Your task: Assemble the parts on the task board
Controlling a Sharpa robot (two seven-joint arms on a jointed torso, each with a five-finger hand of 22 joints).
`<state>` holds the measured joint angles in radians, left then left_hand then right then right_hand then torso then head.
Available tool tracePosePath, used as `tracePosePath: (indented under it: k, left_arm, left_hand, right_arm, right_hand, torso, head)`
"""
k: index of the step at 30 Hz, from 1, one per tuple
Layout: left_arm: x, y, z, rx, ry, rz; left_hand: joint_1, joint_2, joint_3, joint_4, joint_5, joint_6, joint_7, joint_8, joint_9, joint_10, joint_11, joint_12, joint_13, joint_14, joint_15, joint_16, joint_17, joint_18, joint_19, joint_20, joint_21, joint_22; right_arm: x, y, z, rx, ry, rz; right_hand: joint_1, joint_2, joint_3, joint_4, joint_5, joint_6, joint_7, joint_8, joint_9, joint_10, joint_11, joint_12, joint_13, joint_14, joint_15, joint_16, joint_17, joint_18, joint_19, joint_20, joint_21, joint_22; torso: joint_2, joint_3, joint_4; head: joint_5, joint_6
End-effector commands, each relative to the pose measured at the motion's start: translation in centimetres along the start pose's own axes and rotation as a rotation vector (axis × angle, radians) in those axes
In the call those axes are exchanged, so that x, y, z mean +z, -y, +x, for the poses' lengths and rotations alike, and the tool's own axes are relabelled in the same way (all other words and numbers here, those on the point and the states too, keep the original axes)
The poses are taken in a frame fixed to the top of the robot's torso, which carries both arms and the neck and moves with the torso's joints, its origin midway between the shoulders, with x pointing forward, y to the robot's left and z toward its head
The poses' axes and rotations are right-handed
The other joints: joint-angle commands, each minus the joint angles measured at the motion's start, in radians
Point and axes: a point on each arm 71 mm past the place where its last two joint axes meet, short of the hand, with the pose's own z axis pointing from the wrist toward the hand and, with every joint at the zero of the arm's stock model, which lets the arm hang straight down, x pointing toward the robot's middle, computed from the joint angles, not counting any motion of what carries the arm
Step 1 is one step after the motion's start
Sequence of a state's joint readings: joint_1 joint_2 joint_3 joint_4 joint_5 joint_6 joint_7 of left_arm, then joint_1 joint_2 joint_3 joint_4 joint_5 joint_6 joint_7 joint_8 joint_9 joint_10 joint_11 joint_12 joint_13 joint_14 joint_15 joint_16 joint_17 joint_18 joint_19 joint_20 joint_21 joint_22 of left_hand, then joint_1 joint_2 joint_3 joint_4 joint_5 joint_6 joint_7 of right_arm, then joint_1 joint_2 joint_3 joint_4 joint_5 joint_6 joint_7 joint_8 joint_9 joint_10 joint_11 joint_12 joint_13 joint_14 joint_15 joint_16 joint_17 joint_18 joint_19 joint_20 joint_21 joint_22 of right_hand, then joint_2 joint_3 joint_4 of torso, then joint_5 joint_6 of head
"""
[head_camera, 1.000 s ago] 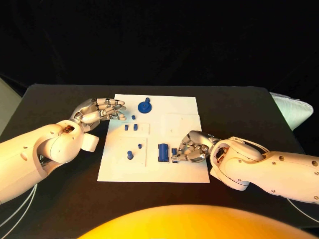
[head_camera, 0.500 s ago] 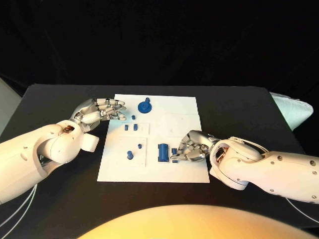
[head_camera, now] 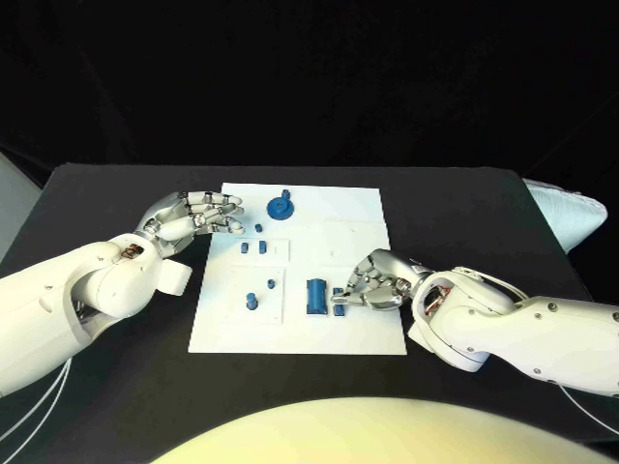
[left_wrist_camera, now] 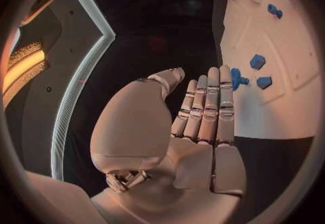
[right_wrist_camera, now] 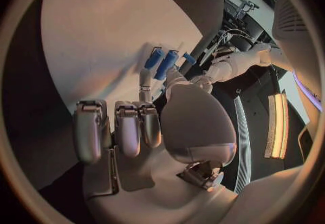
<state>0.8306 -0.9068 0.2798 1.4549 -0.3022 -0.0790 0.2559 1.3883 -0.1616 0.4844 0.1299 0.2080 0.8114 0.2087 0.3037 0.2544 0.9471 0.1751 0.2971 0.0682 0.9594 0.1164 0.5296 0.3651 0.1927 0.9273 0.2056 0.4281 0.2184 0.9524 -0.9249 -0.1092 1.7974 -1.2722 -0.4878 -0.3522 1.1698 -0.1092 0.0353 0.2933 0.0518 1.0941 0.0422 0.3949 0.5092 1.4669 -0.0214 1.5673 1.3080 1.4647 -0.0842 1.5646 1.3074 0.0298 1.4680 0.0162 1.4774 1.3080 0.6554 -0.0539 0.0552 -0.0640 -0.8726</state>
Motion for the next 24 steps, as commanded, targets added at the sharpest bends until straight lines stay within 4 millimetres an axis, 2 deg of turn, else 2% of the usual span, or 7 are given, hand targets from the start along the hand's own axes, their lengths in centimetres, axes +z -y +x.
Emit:
tracePosePath:
  k: [1, 5, 16, 24]
  left_arm:
    - [0.04, 0.04, 0.21, -0.007, -0.018, 0.004]
    - [0.03, 0.03, 0.19, -0.007, -0.018, 0.002]
    - [0.02, 0.01, 0.21, -0.008, -0.019, 0.002]
    - [0.0, -0.01, 0.2, -0.008, -0.018, 0.003]
  left_hand:
    - [-0.004, 0.007, 0.0, 0.005, 0.003, -0.007, 0.033, 0.005, -0.001, -0.007, 0.002, 0.003, 0.0, -0.006, 0.0, -0.003, 0.002, -0.013, 0.001, 0.005, -0.005, -0.001]
    - [-0.004, 0.008, 0.0, 0.007, 0.003, -0.008, 0.034, 0.006, -0.002, -0.008, 0.003, 0.003, -0.001, -0.008, 0.001, -0.005, 0.002, -0.013, 0.0, 0.005, -0.006, -0.003]
    - [-0.004, 0.008, 0.0, 0.007, 0.003, -0.008, 0.034, 0.006, -0.002, -0.008, 0.003, 0.003, -0.001, -0.008, 0.001, -0.005, 0.002, -0.013, 0.0, 0.005, -0.006, -0.003]
    - [-0.004, 0.008, 0.0, 0.007, 0.003, -0.008, 0.034, 0.006, -0.002, -0.008, 0.003, 0.003, -0.001, -0.008, 0.001, -0.005, 0.002, -0.013, 0.0, 0.005, -0.006, -0.003]
  right_arm:
    - [-0.18, -0.18, -0.02, 0.032, 0.002, -0.026]
    - [-0.39, -0.03, 0.04, 0.026, -0.026, -0.027]
    - [-0.55, 0.62, 0.3, -0.012, -0.082, -0.007]
    - [-0.43, 0.62, 0.49, -0.024, -0.077, 0.001]
  right_hand:
    - [-0.014, 0.006, -0.014, 0.0, -0.004, 0.004, -0.001, 0.006, 0.002, 0.104, -0.01, 0.003, 0.263, 0.106, -0.009, 0.006, 0.263, -0.012, 0.089, -0.005, -0.005, 0.239]
    - [-0.011, 0.006, -0.025, -0.002, -0.004, 0.003, -0.001, 0.007, 0.003, 0.104, -0.01, 0.003, 0.263, 0.106, -0.009, 0.006, 0.263, -0.013, 0.089, -0.005, -0.004, 0.24]
    - [0.122, 0.003, -0.07, -0.009, -0.003, -0.005, -0.001, 0.01, 0.004, 0.104, -0.009, 0.003, 0.263, 0.106, -0.009, 0.006, 0.263, -0.012, 0.088, -0.006, -0.007, 0.239]
    - [0.137, 0.006, -0.072, -0.008, -0.003, -0.004, -0.001, 0.011, 0.004, 0.104, -0.009, 0.003, 0.263, 0.106, -0.009, 0.006, 0.263, -0.013, 0.089, -0.005, -0.005, 0.239]
  torso:
    - [0.0, 0.0005, 0.0002]
    - [0.001, 0.0005, 0.0005]
    - [0.0, 0.0003, 0.0004]
    - [0.0, -0.0003, 0.0007]
  head:
    - [-0.002, 0.0]
    - [0.0, 0.0]
    - [0.0, 0.0]
    - [0.0, 0.0]
